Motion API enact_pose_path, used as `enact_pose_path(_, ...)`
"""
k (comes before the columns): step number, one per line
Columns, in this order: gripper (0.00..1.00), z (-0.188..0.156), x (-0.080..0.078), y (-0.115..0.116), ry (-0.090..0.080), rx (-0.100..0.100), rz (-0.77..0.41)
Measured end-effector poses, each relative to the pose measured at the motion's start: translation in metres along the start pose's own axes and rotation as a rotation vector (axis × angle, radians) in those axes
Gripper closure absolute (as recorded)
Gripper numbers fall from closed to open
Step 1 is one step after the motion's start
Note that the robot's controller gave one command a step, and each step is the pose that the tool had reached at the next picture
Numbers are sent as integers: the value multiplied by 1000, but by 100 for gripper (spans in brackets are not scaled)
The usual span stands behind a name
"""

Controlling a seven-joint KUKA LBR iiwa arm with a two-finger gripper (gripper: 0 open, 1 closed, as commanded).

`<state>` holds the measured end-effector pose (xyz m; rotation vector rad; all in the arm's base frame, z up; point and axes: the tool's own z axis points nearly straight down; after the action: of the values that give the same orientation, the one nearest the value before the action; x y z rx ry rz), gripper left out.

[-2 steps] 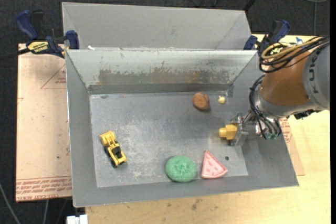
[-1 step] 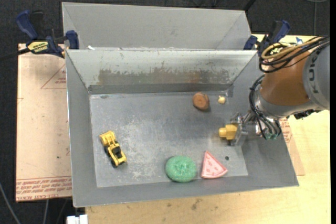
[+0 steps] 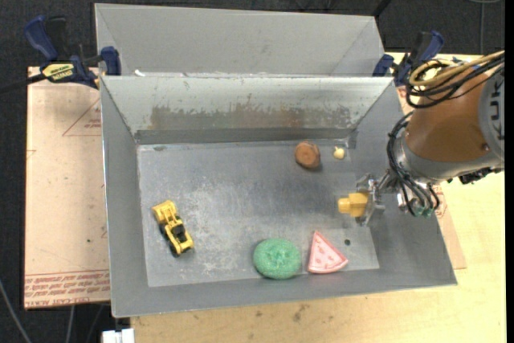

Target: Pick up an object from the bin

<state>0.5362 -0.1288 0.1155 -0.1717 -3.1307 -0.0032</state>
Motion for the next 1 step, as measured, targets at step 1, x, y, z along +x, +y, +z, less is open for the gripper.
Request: enact_pose_path(1, 100, -64, -24, 11, -6, 1, 6)
